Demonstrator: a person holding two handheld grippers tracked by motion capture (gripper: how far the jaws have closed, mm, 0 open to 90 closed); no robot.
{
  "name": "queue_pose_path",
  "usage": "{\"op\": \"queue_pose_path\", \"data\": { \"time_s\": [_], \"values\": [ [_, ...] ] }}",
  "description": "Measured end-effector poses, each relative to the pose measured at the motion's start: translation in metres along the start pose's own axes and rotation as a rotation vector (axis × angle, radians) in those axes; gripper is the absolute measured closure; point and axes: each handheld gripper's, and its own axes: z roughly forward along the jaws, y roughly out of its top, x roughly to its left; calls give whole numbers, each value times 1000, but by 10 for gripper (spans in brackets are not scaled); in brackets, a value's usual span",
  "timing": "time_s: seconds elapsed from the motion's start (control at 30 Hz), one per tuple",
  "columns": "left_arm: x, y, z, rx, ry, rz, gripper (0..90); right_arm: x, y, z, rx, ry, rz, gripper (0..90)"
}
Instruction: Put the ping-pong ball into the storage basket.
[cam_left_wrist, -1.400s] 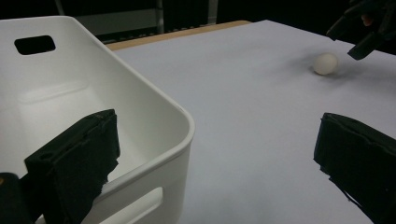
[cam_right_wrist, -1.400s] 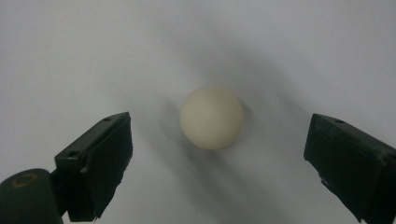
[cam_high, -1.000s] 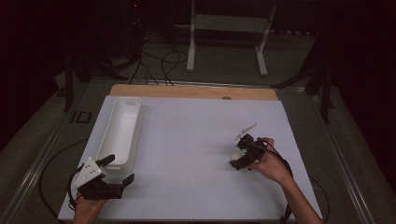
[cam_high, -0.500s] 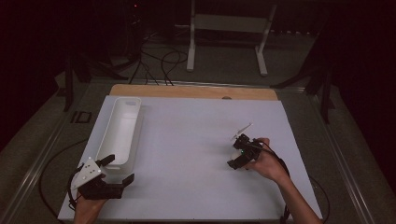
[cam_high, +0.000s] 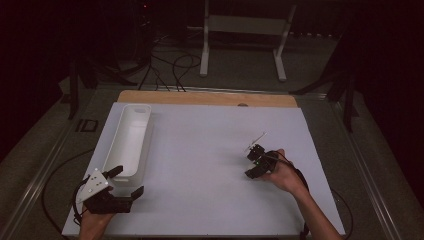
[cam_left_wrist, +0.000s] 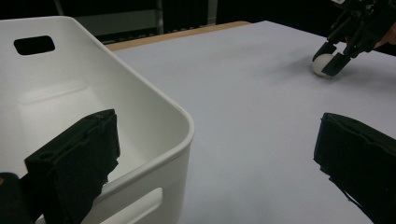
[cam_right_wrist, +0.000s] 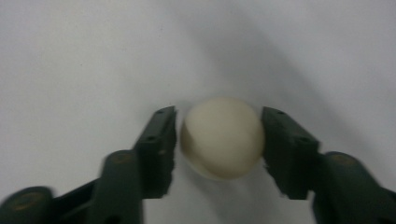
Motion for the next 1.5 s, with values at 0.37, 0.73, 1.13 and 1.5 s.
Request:
{"op": "queue_pose_path", "data": {
  "time_s": [0.37,0.73,1.13,1.5],
  "values": [
    [0,0,0,0,2,1,9,2,0,-12,-18,-22,-9,500],
    [0,0,0,0,1,1,9,9,6,-22,-15,-39,-13,502],
    [0,0,0,0,-1,-1,9,11,11,-36,-37,-35,-14,502],
    [0,0,0,0,-1,-2,9,10,18,-48,-39,-31,-8,502]
  ]
}}
